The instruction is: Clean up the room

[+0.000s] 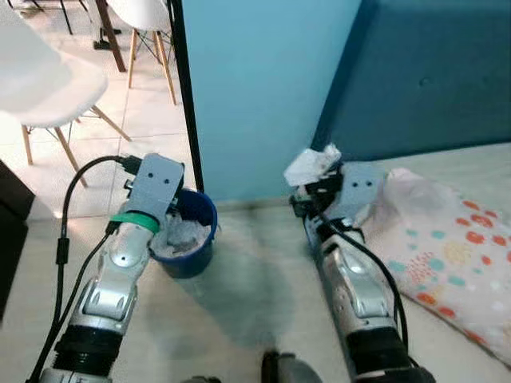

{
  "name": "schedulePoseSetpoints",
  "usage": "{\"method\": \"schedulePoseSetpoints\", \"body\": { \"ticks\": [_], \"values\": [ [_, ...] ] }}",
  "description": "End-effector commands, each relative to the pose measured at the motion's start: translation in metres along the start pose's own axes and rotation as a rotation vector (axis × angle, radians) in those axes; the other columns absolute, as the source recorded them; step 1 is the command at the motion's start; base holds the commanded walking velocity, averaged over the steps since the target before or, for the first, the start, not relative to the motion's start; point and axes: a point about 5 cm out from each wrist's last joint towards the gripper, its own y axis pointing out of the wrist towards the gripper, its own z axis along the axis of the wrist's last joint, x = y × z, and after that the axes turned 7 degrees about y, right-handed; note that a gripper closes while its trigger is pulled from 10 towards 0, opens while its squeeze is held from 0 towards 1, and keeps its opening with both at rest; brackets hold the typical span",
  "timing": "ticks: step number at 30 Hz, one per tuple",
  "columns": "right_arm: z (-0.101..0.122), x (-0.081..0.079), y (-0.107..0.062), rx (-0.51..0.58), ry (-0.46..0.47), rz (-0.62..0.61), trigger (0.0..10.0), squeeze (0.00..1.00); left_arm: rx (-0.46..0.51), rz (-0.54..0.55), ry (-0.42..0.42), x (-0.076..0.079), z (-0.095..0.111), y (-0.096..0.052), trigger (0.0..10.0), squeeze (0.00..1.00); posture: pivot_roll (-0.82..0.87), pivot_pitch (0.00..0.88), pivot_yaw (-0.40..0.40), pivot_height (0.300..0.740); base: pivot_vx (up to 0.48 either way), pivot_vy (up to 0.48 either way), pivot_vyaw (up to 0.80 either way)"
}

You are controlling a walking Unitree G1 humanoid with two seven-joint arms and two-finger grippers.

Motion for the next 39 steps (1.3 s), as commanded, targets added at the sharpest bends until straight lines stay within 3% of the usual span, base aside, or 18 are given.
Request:
{"method": "schedulePoseSetpoints", "body": {
  "ticks": [1, 21, 32, 39],
  "values": [
    [-0.004, -0.002, -0.002, -0.021, 0.012, 0.012, 10.0, 0.00, -0.010, -0.006, 0.008, 0.002, -0.003, -0.003, 10.0, 0.00, 0.00, 0.093, 0.047, 0.740, 0.480, 0.000, 0.74],
    [-0.007, -0.012, -0.002, -0.035, 0.066, 0.104, 10.0, 0.00, -0.014, -0.002, 0.001, 0.009, -0.004, -0.003, 10.0, 0.00, -0.01, 0.086, 0.039, 0.740, 0.474, 0.000, 0.66],
    [-0.011, -0.012, -0.006, -0.051, 0.089, 0.110, 10.0, 0.00, -0.042, -0.058, 0.016, 0.014, -0.008, -0.005, 10.0, 0.00, -0.02, 0.082, 0.047, 0.740, 0.000, 0.000, 0.00],
    [-0.020, -0.014, -0.010, -0.108, 0.046, 0.144, 10.0, 0.00, -0.046, -0.132, 0.038, 0.021, -0.011, -0.008, 10.0, 0.00, -0.02, 0.085, 0.048, 0.740, 0.000, 0.000, 0.00]
  ]
}}
